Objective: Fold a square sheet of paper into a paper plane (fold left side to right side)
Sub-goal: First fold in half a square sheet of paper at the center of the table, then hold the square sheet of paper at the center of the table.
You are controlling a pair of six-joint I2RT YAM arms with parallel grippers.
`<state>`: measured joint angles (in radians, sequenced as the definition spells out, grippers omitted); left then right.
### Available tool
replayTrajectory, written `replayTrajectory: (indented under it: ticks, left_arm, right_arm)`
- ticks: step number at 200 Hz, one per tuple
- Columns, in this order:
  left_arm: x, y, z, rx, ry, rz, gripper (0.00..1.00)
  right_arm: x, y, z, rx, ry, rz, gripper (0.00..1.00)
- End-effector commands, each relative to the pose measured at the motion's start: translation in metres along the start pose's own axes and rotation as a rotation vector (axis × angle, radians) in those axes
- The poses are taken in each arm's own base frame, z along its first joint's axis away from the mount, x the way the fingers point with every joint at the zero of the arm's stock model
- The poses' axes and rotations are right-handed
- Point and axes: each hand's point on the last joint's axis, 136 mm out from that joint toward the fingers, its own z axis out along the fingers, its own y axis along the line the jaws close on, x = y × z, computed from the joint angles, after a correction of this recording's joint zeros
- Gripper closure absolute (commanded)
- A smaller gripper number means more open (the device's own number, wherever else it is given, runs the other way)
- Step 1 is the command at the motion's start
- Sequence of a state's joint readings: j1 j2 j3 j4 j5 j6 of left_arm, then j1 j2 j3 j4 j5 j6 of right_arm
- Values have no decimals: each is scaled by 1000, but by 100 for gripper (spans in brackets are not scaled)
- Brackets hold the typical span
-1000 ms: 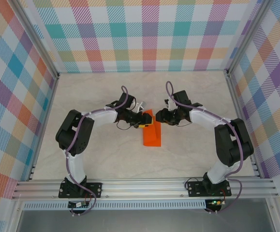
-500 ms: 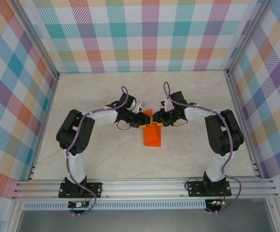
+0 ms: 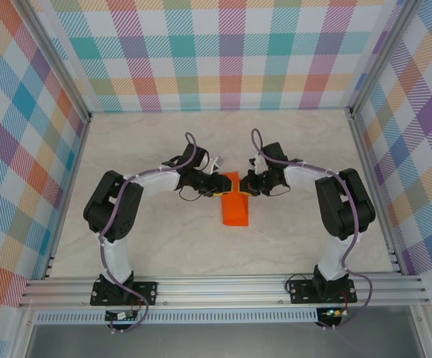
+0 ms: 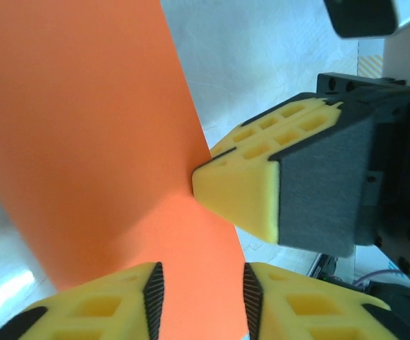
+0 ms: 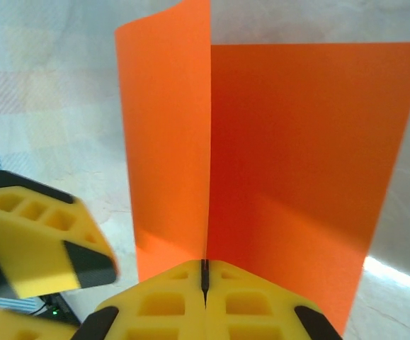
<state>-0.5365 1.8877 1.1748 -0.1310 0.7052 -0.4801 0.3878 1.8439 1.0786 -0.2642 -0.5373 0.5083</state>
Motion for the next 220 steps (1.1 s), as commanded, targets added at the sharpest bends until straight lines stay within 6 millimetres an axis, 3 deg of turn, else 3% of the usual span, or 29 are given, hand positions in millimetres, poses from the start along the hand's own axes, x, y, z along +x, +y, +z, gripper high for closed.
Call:
replayTrajectory:
  ticks: [1,26,57,96,171,193,220]
  left_arm:
    - [0,-10,-20,-60,-66,36,58]
    - [3,13,-25,-166,-101,-37,53]
    - [6,25,-9,-158,-87,-109,52]
    - [8,25,12,-140,-48,-124,52]
    - [13,29,31,-167,-14,-137,54]
    - [15,35,32,-205,-4,-134,58]
    - [17,40,34,-230,5,-135,65]
  right_arm:
    - [4,-11,-8,73,-12,-14,100]
    - [7,-21,-10,124,-11,-5,100]
    - [12,-28,-7,138,1,14,99]
    - [13,-30,-5,139,5,20,98]
    - [17,-34,0,138,26,33,95]
    - [15,-33,-5,148,6,19,90]
    - [8,-32,-23,198,-78,-4,74]
